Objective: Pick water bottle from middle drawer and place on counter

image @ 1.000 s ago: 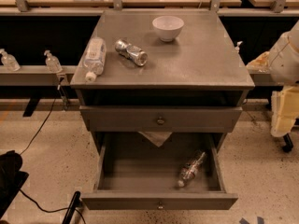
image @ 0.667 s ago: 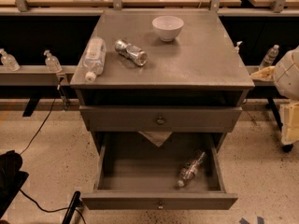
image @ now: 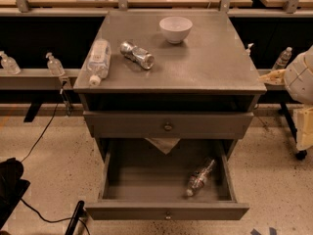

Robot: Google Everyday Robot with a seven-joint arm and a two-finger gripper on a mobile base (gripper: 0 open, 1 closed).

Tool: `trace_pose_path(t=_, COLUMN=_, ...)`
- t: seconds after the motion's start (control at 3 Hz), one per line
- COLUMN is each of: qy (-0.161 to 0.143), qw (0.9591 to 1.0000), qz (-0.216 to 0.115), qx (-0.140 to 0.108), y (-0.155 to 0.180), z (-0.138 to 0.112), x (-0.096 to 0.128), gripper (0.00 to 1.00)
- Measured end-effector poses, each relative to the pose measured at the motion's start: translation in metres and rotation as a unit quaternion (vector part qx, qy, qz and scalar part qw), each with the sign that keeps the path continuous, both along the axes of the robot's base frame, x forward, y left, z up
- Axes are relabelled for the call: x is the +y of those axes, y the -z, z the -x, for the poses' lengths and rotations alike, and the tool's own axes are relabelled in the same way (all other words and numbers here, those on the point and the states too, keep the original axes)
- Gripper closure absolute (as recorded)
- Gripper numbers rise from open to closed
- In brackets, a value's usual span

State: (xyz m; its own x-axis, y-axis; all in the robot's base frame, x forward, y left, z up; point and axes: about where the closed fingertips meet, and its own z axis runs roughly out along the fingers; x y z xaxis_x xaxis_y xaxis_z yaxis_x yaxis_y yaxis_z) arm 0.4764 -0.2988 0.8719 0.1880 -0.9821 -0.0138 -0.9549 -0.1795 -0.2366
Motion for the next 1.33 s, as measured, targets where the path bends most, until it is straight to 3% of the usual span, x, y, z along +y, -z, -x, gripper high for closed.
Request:
trace_pose_path(t=0.67, qy=-0.100, qw=0.9949, qz=0.011, qx=-0.007, y=0.020, z=0.003, x=-0.005, gripper=0.00)
trace_pose_path(t=1.0, qy=-0.117, qw=0.9930, qz=0.010, qx=0.007, y=0.032, z=0.003, x=-0.002, gripper=0.00)
trace_pose_path(t=1.33, qy=-0.156, qw=0.9874, qz=-0.025, qx=0.013, y=0.088, z=0.004, x=-0.009, gripper=0.00)
